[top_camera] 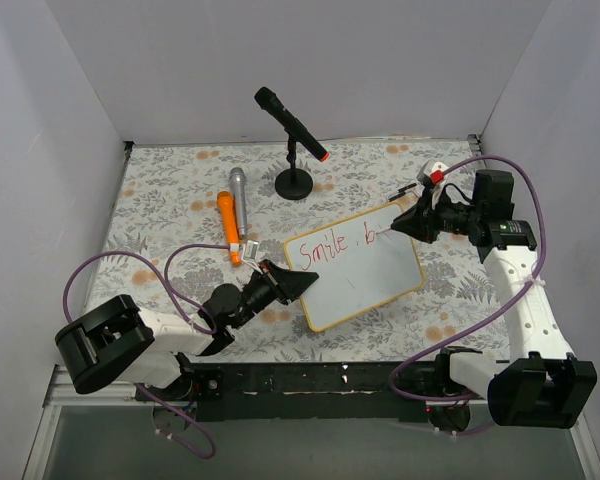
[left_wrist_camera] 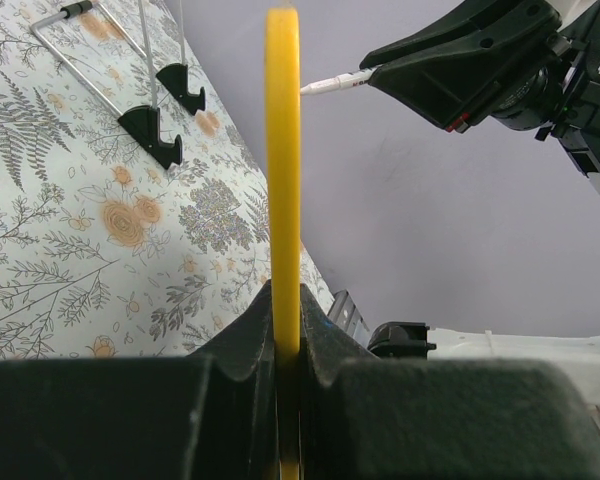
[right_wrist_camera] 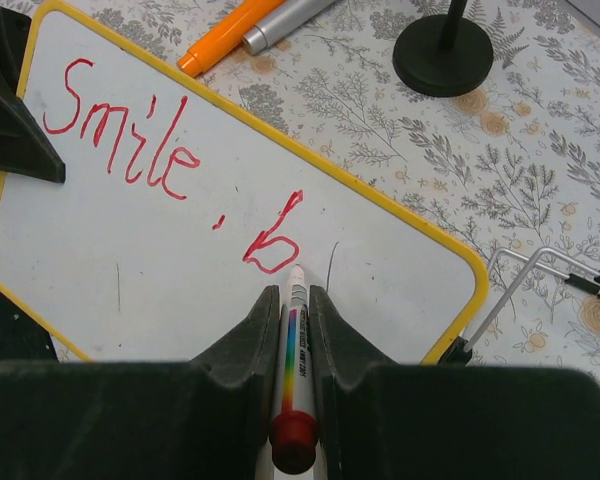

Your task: Write a sentence on the whiteboard

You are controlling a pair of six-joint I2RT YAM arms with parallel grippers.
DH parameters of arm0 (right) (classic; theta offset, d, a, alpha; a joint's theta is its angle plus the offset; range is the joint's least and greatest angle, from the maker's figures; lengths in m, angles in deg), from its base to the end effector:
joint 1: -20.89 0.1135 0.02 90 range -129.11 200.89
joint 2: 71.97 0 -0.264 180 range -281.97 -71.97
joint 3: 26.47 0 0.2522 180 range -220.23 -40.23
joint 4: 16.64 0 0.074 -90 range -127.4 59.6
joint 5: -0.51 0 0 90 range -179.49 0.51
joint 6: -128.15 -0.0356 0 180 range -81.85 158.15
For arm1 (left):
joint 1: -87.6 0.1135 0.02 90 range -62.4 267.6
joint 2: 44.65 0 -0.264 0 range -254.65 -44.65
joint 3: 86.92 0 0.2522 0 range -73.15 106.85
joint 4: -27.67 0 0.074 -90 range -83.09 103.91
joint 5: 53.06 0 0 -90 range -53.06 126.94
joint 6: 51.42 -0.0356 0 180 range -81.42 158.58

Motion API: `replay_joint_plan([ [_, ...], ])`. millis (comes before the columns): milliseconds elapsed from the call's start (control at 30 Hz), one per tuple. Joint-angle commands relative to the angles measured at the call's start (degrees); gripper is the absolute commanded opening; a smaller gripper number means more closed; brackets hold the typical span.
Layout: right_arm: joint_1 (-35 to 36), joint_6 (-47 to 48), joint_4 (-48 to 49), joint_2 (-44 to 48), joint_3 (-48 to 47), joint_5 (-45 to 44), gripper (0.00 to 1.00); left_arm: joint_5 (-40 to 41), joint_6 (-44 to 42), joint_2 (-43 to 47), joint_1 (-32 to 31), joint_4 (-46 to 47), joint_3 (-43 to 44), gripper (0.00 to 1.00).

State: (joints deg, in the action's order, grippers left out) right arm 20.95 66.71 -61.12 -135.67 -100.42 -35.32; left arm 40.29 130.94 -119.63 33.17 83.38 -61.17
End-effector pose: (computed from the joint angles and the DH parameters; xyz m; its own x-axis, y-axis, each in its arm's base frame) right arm 0.2296 0.0291 0.3417 -0.1733 -0.2800 -0.9442 -0.8582 0.5133 0.0053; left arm 0.1326 -0.1819 0.1898 -0.7803 -0.6236 0.0475 0.0335 -0.1176 -0.9925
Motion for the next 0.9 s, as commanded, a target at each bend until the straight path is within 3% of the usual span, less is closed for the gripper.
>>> replay_joint_plan([
  [0, 1.44, -0.87, 2.77, -0.28, -0.20, 0.76, 0.01, -0.54, 0.90, 1.50, 0.38, 28.53, 1.72, 0.00],
  [867, 1.44, -1.75, 5.23, -1.16, -1.69, -6.45, 0.01, -0.98, 1.25, 0.98, 0.38, 28.61, 1.99, 0.00],
])
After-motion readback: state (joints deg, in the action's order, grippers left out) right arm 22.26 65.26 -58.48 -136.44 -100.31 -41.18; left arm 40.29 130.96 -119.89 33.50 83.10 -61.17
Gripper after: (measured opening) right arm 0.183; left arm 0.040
